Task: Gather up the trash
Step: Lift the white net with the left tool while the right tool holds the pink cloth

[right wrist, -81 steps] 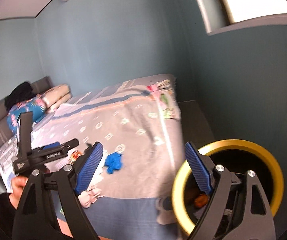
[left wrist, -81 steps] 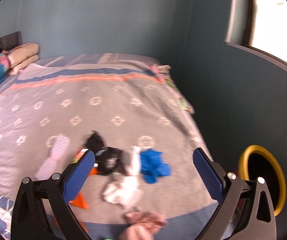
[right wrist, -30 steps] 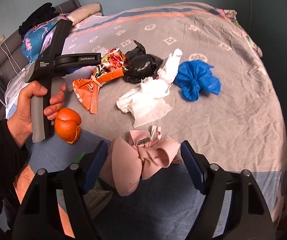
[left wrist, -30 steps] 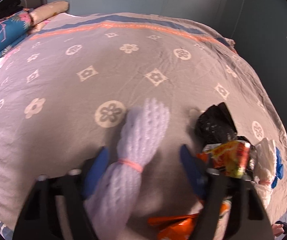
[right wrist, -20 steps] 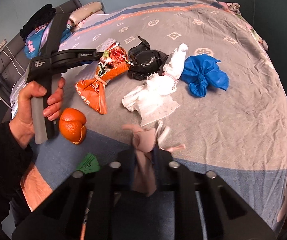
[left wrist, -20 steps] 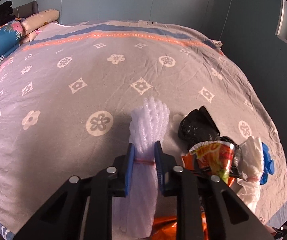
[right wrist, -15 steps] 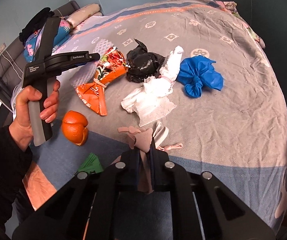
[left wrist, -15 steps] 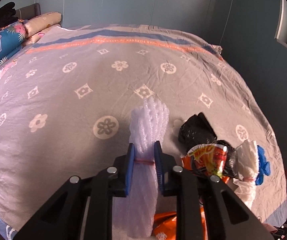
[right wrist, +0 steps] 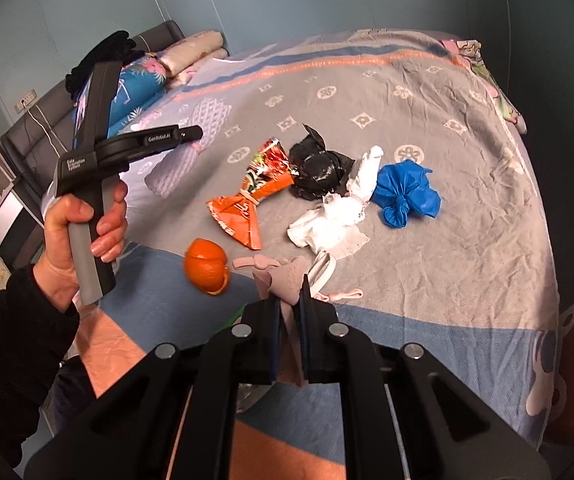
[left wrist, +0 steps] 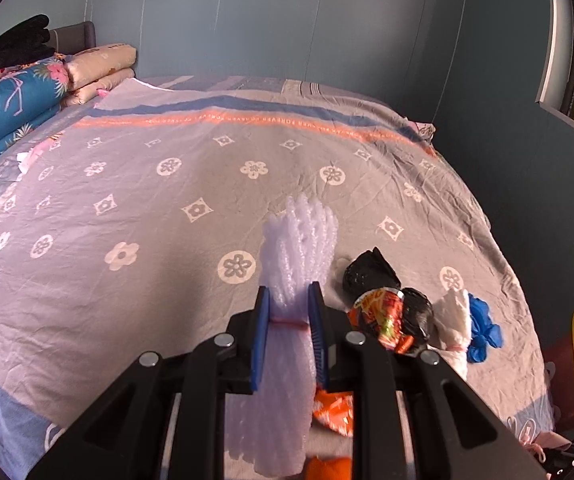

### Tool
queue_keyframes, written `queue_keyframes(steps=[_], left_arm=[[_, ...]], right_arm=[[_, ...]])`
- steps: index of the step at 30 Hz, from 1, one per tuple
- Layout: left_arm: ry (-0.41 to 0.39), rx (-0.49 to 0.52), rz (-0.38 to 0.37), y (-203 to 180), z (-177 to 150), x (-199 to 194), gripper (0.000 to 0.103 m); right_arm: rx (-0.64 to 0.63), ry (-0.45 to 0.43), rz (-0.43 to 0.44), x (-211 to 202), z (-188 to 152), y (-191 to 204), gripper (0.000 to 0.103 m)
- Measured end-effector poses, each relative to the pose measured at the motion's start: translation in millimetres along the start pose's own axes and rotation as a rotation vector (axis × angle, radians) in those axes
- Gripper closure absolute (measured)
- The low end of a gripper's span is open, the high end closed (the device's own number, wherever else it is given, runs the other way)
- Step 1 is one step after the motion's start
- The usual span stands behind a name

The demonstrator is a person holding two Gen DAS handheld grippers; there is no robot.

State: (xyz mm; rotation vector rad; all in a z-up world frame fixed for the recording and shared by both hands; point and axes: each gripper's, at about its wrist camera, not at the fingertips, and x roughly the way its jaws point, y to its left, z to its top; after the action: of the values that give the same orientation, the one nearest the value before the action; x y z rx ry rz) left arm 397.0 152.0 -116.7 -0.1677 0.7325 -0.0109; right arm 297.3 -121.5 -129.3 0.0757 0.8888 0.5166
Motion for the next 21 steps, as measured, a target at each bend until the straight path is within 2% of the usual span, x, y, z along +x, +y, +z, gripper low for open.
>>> queue_keyframes(steps=[13, 21], left_arm=[[-0.034, 0.004, -0.053, -13.7, -24.6, -61.1, 0.085], [-0.059, 0.028, -0.095, -38.4, -38.7, -95.6, 0.085]], right_arm=[[0.017, -0.050, 0.004, -55.1, -12.2, 0.4, 0.095], [0.029, -0.095, -0.012, -95.1, -23.4, -11.0, 0.095]])
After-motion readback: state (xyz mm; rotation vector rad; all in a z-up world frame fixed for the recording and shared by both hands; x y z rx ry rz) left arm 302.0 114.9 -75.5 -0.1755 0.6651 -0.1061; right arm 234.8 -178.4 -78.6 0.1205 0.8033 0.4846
